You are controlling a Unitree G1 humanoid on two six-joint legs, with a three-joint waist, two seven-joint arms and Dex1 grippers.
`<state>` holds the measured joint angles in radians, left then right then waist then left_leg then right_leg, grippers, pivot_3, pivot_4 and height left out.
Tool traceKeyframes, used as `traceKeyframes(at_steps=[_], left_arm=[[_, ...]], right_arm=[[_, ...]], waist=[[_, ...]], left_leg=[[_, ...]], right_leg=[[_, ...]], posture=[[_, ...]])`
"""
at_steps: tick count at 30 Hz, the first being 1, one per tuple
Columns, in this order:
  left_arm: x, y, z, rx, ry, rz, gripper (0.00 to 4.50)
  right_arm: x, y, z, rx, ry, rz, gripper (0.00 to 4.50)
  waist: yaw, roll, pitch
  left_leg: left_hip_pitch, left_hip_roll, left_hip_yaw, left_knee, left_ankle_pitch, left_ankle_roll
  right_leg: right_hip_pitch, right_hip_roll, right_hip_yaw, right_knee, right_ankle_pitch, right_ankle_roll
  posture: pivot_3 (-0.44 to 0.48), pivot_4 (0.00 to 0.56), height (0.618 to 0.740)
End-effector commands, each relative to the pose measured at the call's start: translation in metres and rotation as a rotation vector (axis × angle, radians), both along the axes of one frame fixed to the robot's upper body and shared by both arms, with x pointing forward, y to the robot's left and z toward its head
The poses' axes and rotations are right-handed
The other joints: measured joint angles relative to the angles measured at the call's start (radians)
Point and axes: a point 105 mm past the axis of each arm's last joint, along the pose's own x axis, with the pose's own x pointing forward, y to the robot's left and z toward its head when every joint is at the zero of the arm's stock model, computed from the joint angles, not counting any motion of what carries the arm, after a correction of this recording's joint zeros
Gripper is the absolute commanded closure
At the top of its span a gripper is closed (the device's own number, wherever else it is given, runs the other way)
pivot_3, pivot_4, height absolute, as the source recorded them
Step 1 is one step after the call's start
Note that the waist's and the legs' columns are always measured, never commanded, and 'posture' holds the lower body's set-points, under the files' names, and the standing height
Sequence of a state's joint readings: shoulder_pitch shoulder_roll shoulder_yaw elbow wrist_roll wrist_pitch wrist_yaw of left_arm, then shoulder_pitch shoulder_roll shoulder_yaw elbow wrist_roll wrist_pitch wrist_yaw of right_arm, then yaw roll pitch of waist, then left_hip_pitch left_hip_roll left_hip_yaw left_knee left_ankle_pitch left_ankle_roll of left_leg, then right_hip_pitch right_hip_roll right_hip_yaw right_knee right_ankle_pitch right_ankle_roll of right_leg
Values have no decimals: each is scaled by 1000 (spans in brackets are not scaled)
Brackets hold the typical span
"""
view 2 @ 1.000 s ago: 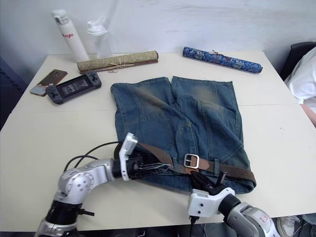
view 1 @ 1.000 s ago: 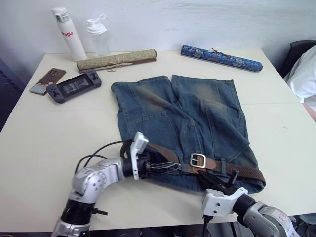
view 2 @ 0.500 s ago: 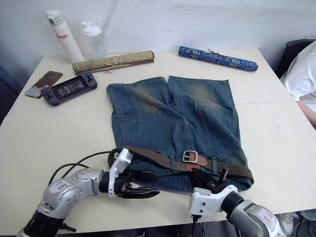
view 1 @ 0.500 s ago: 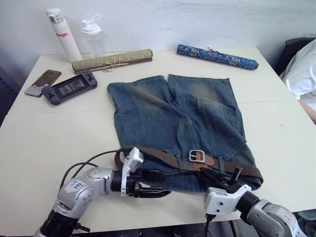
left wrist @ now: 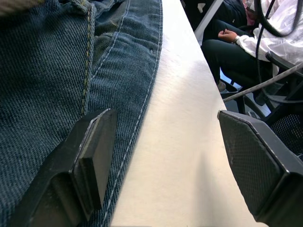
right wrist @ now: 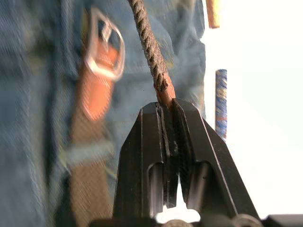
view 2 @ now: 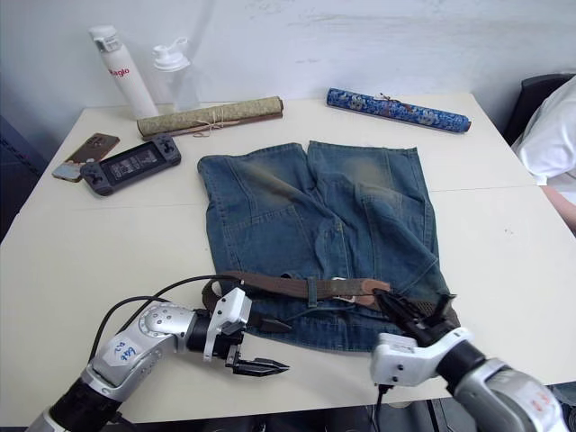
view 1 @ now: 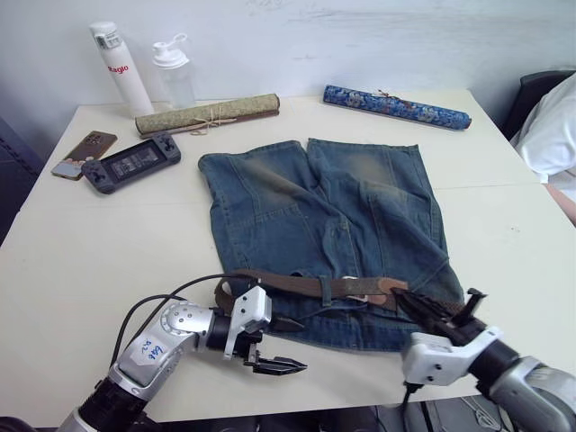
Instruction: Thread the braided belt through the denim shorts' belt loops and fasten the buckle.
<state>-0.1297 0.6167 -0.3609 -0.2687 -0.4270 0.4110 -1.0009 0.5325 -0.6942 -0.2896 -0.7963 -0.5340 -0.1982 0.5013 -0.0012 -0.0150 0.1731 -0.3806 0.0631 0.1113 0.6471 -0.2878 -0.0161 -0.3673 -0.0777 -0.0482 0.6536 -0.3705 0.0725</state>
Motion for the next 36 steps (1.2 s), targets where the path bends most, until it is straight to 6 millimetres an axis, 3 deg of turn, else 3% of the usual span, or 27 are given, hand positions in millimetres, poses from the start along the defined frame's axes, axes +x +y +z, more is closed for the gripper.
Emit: traceKeyframes(at_steps=[1, 3, 7, 16, 19, 24, 28, 31, 36], left_arm=[[6, 20, -28, 130, 52, 84, 757], [6, 21, -28, 126, 54, 93, 757], [6, 23, -31, 135, 52, 97, 757], [8, 26, -30, 144, 26, 99, 757], [11, 26, -25, 128, 8, 108, 757], [17, 17, 11, -76, 68, 150, 757], [14, 15, 29, -156, 104, 148, 757], [6, 16, 32, -155, 116, 112, 47], [4, 21, 46, -209, 159, 138, 47]], right_arm=[[9, -24, 28, -46, -98, -55, 4500], [16, -42, 42, -71, -142, -101, 4500], [26, -72, 72, -108, -230, -179, 4500], [33, -79, 79, -106, -246, -190, 4500], [34, -64, 77, -63, -241, -138, 4500], [35, -32, 72, -10, -224, -40, 4500], [38, -26, 71, 0, -221, -30, 4500], [41, -26, 73, 1, -224, -32, 4500], [44, -18, 74, 5, -223, 1, 4500]], waist=[[-1, -1, 0], [-1, 0, 0], [-2, 1, 1], [-2, 2, 1], [-2, 2, 1], [-4, 2, 2], [-5, 2, 3], [-5, 1, 4], [-5, 1, 4]], left_leg=[[3, 0, 0, -1, 0, 0], [11, 0, 1, -2, -4, 4], [11, 1, 1, -2, -6, 5], [11, 1, 1, -2, -6, 5], [11, 1, 1, -2, -6, 5], [11, 2, 1, -2, -6, 5], [10, 2, 1, -2, -3, 0], [9, 2, 2, -2, -3, 0], [9, 2, 2, -2, -3, -1]], right_leg=[[2, 0, 0, 0, 0, 0], [10, 0, 0, -1, -1, -1], [10, 0, 1, -1, -1, -2], [10, 0, 1, -1, -1, -2], [10, 0, 1, -1, -1, -2], [9, 0, 1, 0, -1, -2], [8, 0, 1, -1, -1, -1], [8, 0, 1, -1, -2, -1], [8, 0, 1, -2, -2, -1]], posture=[[0, 150, 737], [0, 150, 737], [0, 150, 737], [0, 150, 737], [0, 150, 737], [0, 150, 737], [0, 150, 737], [0, 150, 737], [0, 150, 737]])
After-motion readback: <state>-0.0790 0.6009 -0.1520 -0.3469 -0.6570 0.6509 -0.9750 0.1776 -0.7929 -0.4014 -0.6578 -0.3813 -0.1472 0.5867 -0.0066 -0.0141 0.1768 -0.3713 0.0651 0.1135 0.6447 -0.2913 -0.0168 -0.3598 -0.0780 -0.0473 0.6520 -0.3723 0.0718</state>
